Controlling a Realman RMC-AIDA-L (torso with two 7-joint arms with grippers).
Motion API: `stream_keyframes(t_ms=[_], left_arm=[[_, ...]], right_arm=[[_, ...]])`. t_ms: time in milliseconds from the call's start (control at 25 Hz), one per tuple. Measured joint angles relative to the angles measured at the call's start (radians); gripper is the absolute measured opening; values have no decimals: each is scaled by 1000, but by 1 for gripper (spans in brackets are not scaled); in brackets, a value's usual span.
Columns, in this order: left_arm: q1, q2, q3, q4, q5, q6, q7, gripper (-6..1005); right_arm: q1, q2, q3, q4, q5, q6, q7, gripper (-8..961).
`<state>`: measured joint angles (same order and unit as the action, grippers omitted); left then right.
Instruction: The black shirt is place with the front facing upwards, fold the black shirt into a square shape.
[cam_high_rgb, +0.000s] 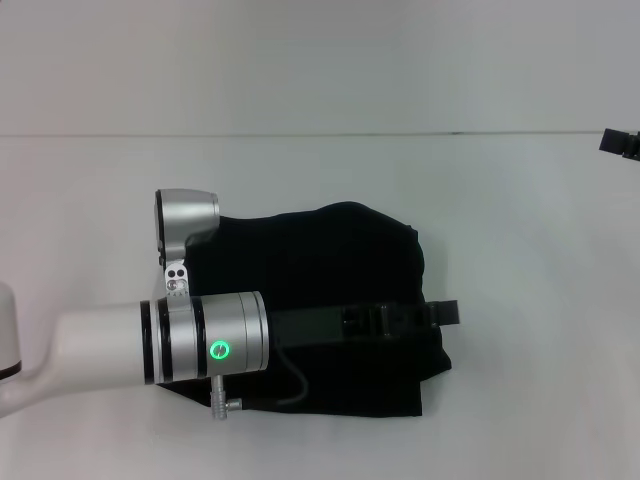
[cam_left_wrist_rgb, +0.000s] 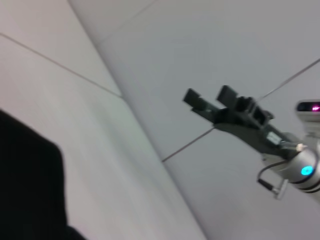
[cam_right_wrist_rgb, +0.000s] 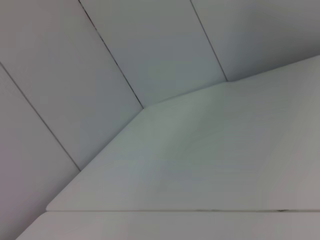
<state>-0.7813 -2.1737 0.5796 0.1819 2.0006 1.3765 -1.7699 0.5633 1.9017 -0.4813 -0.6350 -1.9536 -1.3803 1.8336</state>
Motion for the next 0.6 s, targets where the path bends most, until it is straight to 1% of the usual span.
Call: stream_keyframes(t_ms=[80, 120, 280, 320, 360, 400, 440, 520, 560, 600], left_arm=[[0, 2, 0, 0, -8, 36, 1, 151], [1, 3, 0, 8, -13, 76, 2, 153], [7, 10, -1, 88, -39, 289, 16, 335], [19, 10, -3, 138, -66, 375, 19, 381], [27, 11, -3, 161, -86, 402, 19, 463], [27, 11, -3, 161, -86, 402, 19, 545], [38, 13, -3, 188, -107, 418, 21, 627], [62, 22, -3, 233, -154, 411, 31, 703], [73, 28, -3, 250, -173, 391, 38, 740], [88, 39, -3, 268, -197, 347, 46, 778]], right_arm=[[3, 0, -2, 5, 0, 5, 2, 941], [4, 0, -3, 6, 0, 8, 5, 941], [14, -4, -2, 6, -1, 14, 41, 940], [22, -14, -5, 3, -1, 11, 73, 940], [22, -14, -5, 3, -1, 11, 73, 940], [27, -19, -7, 2, -1, 10, 95, 940], [31, -26, -9, 2, -1, 8, 115, 940], [43, -43, -12, 2, -7, 6, 174, 940], [52, -52, -14, 3, -14, 6, 207, 940], [60, -61, -16, 3, -28, 5, 238, 940]])
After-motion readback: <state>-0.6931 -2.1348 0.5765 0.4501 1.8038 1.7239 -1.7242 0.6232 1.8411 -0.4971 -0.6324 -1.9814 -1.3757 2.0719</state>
